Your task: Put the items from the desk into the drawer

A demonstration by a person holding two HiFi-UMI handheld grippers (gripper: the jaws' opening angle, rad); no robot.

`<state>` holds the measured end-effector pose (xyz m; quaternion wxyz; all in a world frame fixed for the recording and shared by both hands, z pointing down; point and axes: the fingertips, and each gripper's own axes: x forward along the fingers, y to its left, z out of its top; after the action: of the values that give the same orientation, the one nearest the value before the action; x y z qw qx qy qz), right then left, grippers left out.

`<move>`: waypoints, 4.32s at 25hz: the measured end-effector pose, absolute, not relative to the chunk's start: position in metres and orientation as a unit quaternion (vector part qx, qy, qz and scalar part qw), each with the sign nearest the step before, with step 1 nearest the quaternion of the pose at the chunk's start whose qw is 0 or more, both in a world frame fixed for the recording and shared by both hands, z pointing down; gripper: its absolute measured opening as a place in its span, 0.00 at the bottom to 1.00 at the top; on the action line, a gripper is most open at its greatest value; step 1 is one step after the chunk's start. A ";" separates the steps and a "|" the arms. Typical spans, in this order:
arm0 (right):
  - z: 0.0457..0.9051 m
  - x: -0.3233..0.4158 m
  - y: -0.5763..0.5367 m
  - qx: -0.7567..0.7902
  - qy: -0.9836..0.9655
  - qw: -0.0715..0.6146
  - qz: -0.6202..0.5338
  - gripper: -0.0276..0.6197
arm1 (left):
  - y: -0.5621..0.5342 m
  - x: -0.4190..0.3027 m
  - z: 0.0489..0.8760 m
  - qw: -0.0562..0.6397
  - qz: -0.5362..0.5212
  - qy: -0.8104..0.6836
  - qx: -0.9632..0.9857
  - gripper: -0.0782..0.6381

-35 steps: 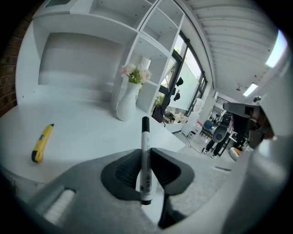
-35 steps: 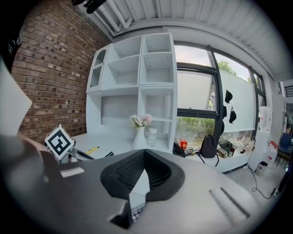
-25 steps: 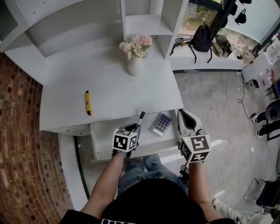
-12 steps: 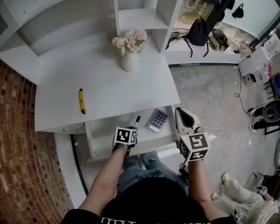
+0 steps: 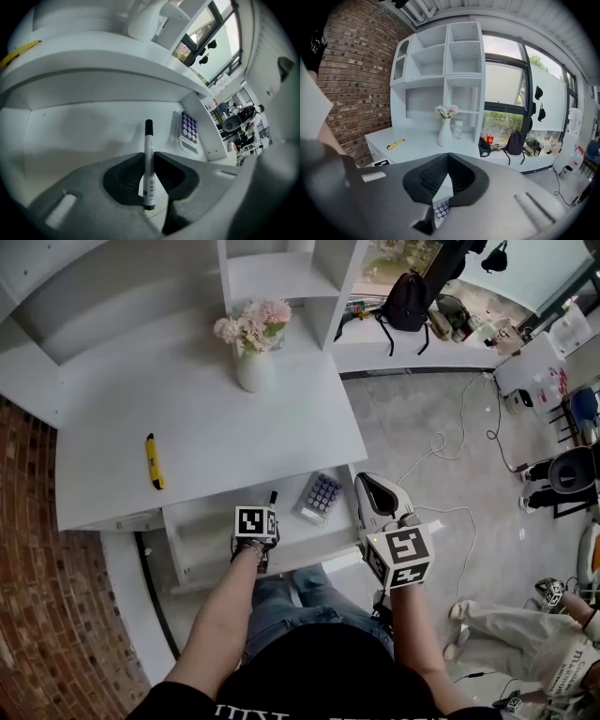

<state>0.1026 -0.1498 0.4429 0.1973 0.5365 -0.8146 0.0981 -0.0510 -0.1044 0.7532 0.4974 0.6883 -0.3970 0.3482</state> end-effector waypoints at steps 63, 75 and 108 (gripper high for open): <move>0.273 0.009 -0.220 0.478 -0.877 0.000 -0.045 0.06 | -0.175 -0.319 0.317 -0.033 0.024 -0.705 0.708 0.52; 0.327 -0.071 -0.246 0.459 -0.886 0.064 -0.024 0.06 | -0.229 -0.367 0.406 0.065 0.091 -0.689 0.716 0.52; 0.420 -0.054 -0.246 0.505 -0.848 0.145 0.070 0.06 | -0.258 -0.363 0.643 0.381 0.259 -0.627 0.628 0.27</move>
<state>-0.0544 -0.2464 0.4200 0.1452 0.5054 -0.8477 0.0698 -0.3633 -0.2585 0.6434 0.3812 0.6282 -0.6270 0.2588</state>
